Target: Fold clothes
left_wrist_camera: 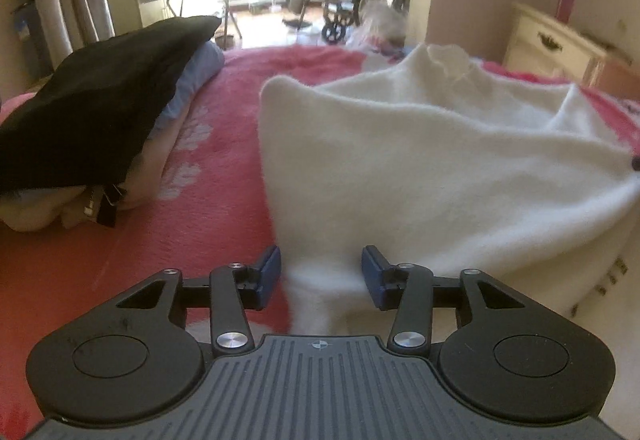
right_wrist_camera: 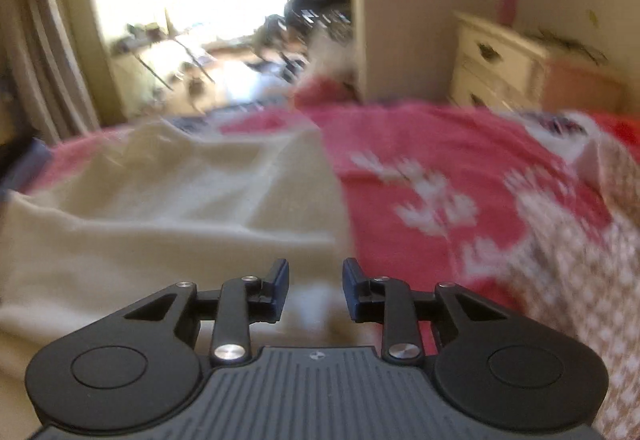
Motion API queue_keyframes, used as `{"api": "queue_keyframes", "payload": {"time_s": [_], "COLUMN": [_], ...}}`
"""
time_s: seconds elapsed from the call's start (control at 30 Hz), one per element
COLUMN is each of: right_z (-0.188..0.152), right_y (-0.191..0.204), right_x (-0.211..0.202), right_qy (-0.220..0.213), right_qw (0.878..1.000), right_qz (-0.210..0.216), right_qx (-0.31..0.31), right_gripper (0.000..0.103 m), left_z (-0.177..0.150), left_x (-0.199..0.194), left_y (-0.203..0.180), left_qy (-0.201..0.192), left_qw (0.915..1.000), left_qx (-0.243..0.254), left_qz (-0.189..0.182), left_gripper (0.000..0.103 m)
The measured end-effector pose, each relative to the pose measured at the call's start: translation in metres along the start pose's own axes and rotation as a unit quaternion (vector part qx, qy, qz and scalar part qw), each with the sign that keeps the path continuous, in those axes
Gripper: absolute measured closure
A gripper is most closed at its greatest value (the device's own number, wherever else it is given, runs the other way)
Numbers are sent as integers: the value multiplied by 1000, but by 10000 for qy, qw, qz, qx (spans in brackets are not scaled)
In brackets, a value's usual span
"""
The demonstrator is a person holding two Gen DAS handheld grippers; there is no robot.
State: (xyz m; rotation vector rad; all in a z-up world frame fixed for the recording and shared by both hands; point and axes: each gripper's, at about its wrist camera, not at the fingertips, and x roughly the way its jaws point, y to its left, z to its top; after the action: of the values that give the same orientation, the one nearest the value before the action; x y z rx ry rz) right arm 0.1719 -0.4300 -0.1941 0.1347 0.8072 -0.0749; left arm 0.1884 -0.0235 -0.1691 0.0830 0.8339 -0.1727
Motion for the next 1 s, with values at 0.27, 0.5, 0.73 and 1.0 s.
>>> {"api": "queue_keyframes", "payload": {"time_s": [0.27, 0.5, 0.73, 1.0], "right_z": [-16, -31, -52, -90], "right_y": [-72, -131, -137, -97], "right_x": [-67, -153, -230, -227], "right_qy": [-155, 400, 679, 1078], "right_qw": [9878, 9797, 9739, 9665], "right_qz": [459, 1052, 1211, 1689], "right_qx": [1478, 1656, 1798, 1601], "right_gripper": [67, 68, 68, 68], "left_z": [47, 72, 74, -33], "left_x": [-76, -214, -251, -197], "left_y": [6, 9, 20, 7], "left_qy": [798, 874, 1361, 2153], "left_qw": [9871, 9562, 9453, 9578], "left_qx": [-90, -985, -2066, -1640], "left_qz": [1387, 2615, 2126, 967], "left_gripper": [57, 55, 51, 48]}}
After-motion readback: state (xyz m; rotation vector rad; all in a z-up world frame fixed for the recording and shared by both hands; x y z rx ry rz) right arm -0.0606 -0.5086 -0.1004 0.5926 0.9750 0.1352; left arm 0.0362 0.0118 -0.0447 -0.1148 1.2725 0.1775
